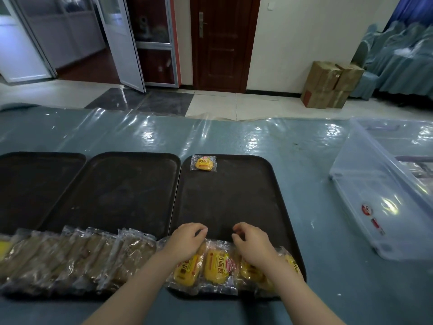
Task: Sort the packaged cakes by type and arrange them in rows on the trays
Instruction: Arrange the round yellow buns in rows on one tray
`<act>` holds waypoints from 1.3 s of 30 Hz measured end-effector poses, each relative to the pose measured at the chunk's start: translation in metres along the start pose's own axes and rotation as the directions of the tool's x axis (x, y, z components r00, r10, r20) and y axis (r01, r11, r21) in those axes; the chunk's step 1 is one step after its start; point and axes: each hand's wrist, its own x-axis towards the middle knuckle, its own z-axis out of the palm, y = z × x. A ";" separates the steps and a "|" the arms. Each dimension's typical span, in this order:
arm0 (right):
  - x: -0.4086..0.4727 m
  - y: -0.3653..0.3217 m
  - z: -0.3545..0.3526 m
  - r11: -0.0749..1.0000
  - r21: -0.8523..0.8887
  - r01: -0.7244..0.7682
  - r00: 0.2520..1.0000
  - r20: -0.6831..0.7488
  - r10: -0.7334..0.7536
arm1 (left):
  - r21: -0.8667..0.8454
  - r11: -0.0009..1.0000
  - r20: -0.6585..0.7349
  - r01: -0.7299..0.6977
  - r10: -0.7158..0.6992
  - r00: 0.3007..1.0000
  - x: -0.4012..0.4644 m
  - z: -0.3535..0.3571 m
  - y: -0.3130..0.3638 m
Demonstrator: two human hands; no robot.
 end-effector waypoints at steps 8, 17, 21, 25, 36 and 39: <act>-0.027 -0.005 0.010 0.984 -0.102 0.146 0.979 -0.126 -0.158 | -0.110 0.991 -0.147 -0.075 0.059 0.987 -0.037 -0.004 -0.008; -0.043 -0.024 0.016 0.964 -0.117 0.237 0.964 -0.096 -0.248 | -0.097 0.993 -0.188 -0.071 0.052 0.981 -0.053 -0.005 -0.013; -0.046 -0.028 0.022 0.964 -0.113 0.242 0.964 -0.087 -0.253 | -0.094 0.995 -0.198 -0.043 0.023 0.980 -0.053 -0.004 -0.009; -0.049 -0.030 0.024 0.962 -0.112 0.250 0.962 -0.083 -0.260 | -0.129 0.991 -0.182 -0.035 0.011 0.983 -0.053 -0.005 -0.012; -0.052 -0.048 0.019 0.967 0.154 0.201 0.979 -0.050 -0.195 | -0.263 0.961 -0.215 -0.082 0.024 0.976 -0.064 -0.033 0.004; -0.051 -0.055 0.017 0.944 0.268 0.192 0.981 -0.045 -0.187 | -0.271 0.957 -0.189 -0.104 0.053 0.981 -0.066 -0.043 0.009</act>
